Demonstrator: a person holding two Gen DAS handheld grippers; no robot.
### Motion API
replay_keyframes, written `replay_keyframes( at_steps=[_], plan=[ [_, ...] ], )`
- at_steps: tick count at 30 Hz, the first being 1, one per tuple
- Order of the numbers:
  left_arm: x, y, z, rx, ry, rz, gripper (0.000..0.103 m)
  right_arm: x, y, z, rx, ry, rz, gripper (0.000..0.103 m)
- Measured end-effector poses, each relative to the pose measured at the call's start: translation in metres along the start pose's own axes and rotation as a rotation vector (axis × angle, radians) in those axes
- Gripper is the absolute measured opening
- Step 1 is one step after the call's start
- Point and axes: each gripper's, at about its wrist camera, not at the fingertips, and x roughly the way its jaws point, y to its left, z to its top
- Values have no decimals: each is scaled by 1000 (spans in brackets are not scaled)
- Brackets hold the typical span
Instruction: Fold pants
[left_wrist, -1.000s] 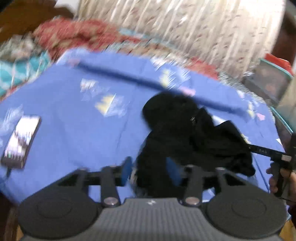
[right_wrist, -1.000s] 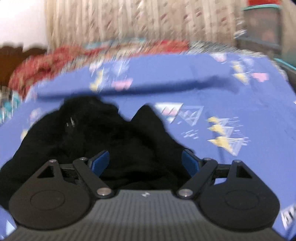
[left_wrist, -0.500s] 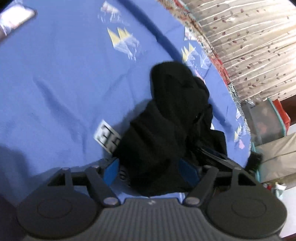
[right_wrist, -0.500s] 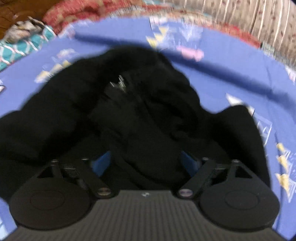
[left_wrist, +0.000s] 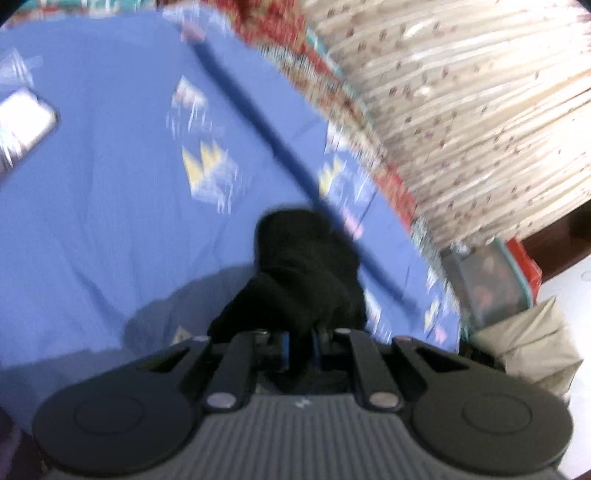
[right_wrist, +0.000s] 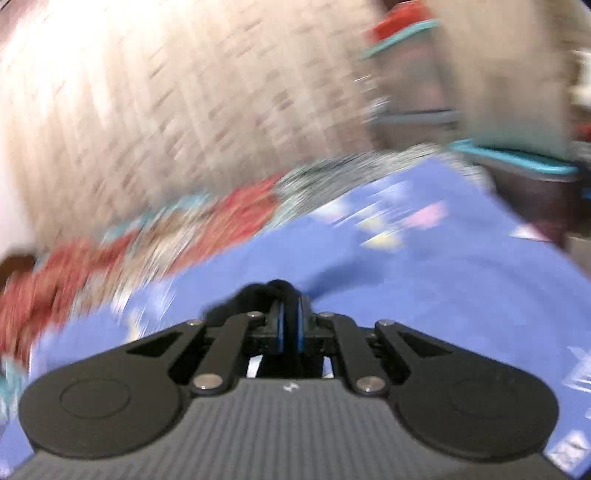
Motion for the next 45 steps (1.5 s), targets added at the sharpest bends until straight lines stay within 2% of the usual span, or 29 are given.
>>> replay_keyframes(
  at_steps=[2, 5, 7, 11, 14, 15, 16, 17, 19, 20, 23, 24, 27, 30, 35, 40, 42, 45],
  plan=[
    [-21, -3, 8, 28, -33, 24, 9, -21, -23, -3, 37, -10, -44, 9],
    [-33, -2, 9, 68, -22, 105, 9, -51, -62, -31, 106, 7, -114, 9],
    [-34, 5, -1, 76, 23, 140, 9, -73, -84, -61, 156, 40, -171, 9],
    [-20, 24, -37, 90, 143, 220, 10, -79, -118, -113, 255, 154, -328, 9],
    [-6, 29, -59, 129, 215, 308, 12, -77, -128, -140, 377, 230, -332, 24],
    [-7, 31, -64, 143, 217, 326, 13, -79, -129, -143, 421, 245, -335, 45],
    [-9, 30, -65, 149, 211, 334, 19, -84, -129, -146, 442, 252, -342, 62],
    [-12, 29, -65, 150, 203, 333, 24, -88, -127, -147, 441, 254, -340, 62],
    [-26, 27, -61, 147, 156, 320, 28, -93, -114, -146, 384, 261, -352, 61],
    [-34, 26, -58, 150, 120, 316, 30, -100, -109, -146, 345, 236, -378, 61],
    [-67, 31, -47, 135, -28, 312, 34, -123, -92, -141, 256, 42, -478, 60],
    [-74, 34, -42, 119, -67, 314, 34, -129, -87, -138, 242, -17, -479, 60],
    [-71, 36, -33, 105, -92, 301, 32, -126, -63, -126, 179, -68, -406, 61],
    [-47, 29, -33, 134, -71, 274, 32, -111, -28, -123, 89, -24, -269, 61],
    [-4, 23, -36, 155, -21, 265, 33, -67, 38, -145, -30, 135, -38, 61],
    [25, 3, -30, 276, -20, 270, 38, -25, 99, -173, -141, 317, 138, 61],
    [34, -6, -22, 311, -19, 255, 38, -6, 119, -175, -179, 369, 196, 60],
    [40, -14, 6, 330, -48, 232, 38, 29, 136, -164, -188, 406, 229, 60]
  ],
)
